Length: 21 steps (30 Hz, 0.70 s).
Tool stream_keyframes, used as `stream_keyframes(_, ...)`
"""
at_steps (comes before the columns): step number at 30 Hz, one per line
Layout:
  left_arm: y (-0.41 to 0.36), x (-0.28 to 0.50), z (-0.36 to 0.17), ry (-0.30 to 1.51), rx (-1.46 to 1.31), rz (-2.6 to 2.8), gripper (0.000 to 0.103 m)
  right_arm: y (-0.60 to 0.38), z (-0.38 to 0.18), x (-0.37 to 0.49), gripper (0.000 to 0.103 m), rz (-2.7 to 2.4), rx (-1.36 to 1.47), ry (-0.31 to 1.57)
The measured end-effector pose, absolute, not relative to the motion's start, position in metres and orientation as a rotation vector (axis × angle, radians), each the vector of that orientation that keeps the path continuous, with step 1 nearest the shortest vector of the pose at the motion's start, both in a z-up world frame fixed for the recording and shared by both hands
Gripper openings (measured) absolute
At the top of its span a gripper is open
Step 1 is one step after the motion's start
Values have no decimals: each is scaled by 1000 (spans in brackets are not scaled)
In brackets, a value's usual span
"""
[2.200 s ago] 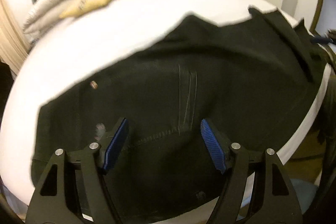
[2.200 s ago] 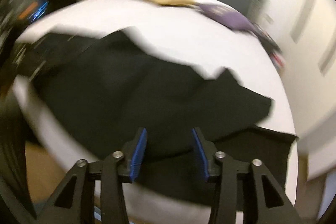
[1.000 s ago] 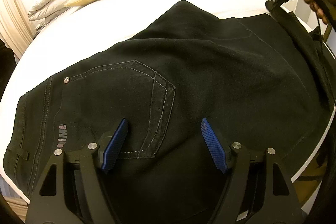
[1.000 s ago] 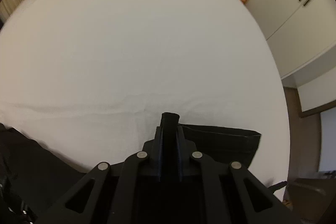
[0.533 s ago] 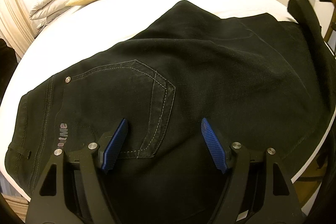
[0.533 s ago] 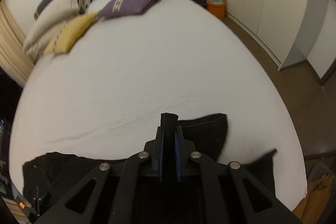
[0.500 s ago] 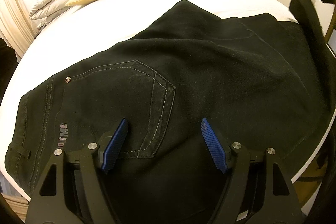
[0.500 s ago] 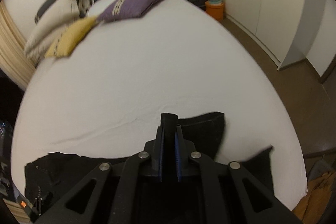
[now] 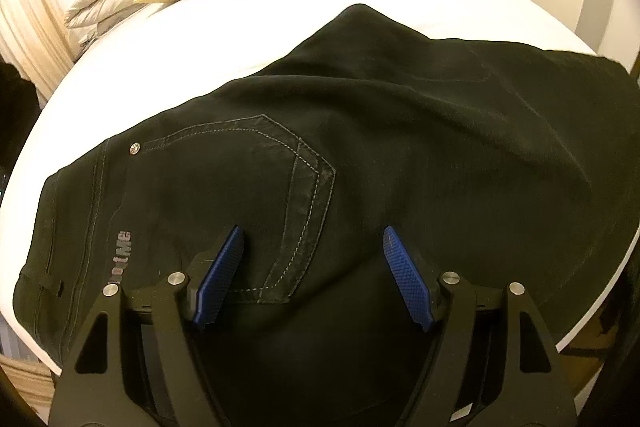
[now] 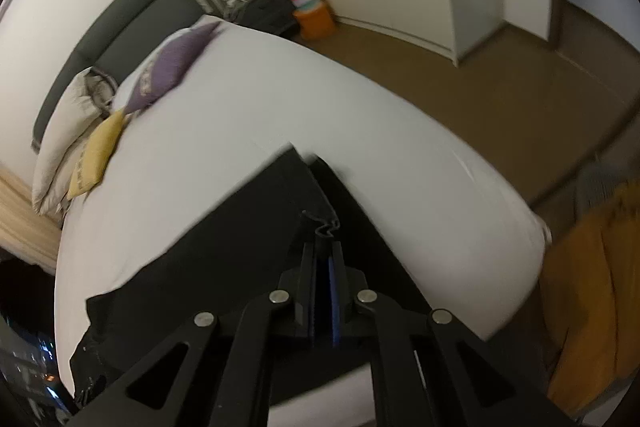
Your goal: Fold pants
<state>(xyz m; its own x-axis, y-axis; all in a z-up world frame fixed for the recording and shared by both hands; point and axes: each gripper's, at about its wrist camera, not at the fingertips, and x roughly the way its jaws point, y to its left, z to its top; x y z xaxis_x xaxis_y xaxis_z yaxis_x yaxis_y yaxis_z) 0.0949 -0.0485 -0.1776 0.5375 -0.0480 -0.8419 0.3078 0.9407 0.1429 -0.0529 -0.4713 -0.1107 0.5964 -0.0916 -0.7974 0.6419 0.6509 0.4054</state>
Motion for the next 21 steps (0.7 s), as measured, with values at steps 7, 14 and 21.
stream_keyframes(7,-52,94,-176,987,270,-211,72,-461,-119,-70,5,-486,756,796)
stream_keyframes(14,-54,98,-179,981,266,-197,74,-434,-48,-26,5,-357,507,675)
stream_keyframes(21,-49,102,-179,995,217,-205,75,-447,17,60,5,-178,527,643)
